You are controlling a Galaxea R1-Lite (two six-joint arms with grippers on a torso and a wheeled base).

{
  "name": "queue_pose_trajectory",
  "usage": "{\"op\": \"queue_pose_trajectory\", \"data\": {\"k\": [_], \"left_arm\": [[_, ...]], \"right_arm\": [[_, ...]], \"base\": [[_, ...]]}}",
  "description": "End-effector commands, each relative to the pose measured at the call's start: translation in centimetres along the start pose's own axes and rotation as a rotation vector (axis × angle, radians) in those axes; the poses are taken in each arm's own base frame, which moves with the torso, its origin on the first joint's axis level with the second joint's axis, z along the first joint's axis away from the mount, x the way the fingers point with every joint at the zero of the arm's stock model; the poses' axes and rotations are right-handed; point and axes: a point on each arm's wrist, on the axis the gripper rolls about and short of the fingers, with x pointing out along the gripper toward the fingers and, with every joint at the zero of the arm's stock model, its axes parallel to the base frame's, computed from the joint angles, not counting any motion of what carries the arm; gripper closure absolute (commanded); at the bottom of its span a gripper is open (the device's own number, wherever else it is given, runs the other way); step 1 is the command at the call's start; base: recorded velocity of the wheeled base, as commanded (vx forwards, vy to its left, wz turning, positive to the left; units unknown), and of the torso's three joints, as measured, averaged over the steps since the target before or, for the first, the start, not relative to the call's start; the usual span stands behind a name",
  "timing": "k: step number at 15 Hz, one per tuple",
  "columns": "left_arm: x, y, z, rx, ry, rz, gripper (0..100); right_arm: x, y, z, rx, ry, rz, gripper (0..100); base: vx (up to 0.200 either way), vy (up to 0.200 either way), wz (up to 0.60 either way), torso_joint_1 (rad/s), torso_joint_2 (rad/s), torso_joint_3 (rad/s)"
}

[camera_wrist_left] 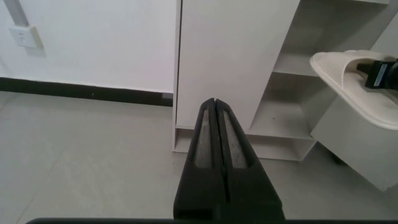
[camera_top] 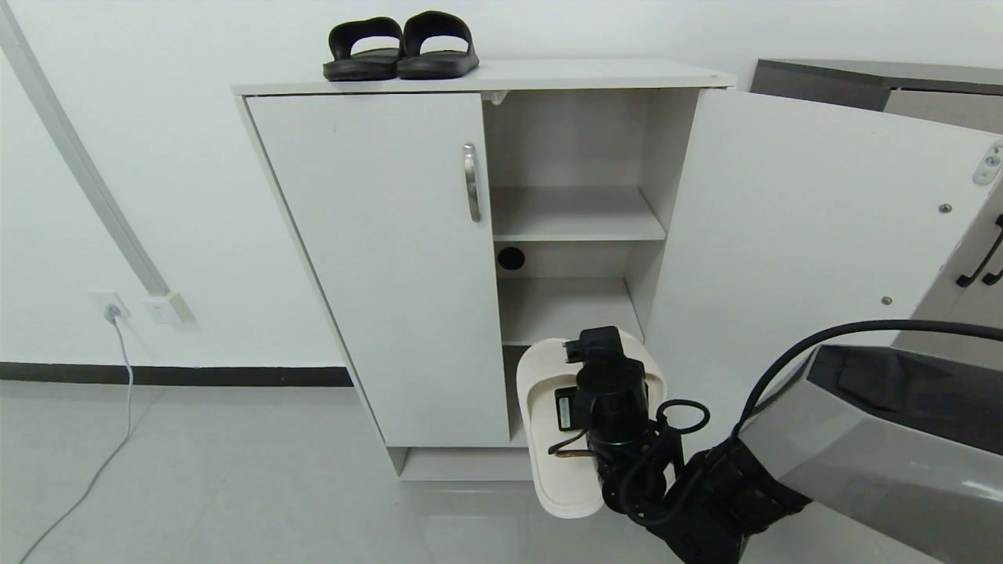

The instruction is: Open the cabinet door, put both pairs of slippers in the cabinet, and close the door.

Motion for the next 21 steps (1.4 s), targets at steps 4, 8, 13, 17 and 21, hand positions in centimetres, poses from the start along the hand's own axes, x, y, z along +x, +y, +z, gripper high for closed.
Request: {"op": "queue_pose_trajectory", "data": {"k": [4,8,13,17,21], "left_arm": [[0.0,0.0,0.0,0.0,0.002,0.0,100],[0.0,0.0,0.0,0.0,0.001,-0.002,100],[0.0,0.0,0.0,0.0,0.004,-0.001,100],[0.0,0.0,0.0,0.0,0.002,-0.001,100],[0.0,0.0,0.0,0.002,0.001,-0.002,100]], "right_arm": [[0.2,0.2,-0.6,-0.008,0.009,0.002,100],[0.4,0.3,-1.1,-0.012,0.013,0.0,100],[0.6,0.2,-1.1,-0.011,0.014,-0.003,100],[0.9,0.5,-1.4,-0.009,0.011,-0.003,100],[1.4,0.6,-1.3,0.014,-0.055,-0.004,100]], "base": [[0.0,0.0,0.0,0.0,0.0,0.0],[0.0,0.0,0.0,0.002,0.0,-0.103],[0.0,0.0,0.0,0.003,0.0,-0.192],[0.0,0.0,0.0,0.005,0.0,-0.195],[0.0,0.0,0.0,0.0,0.0,-0.199]]}}
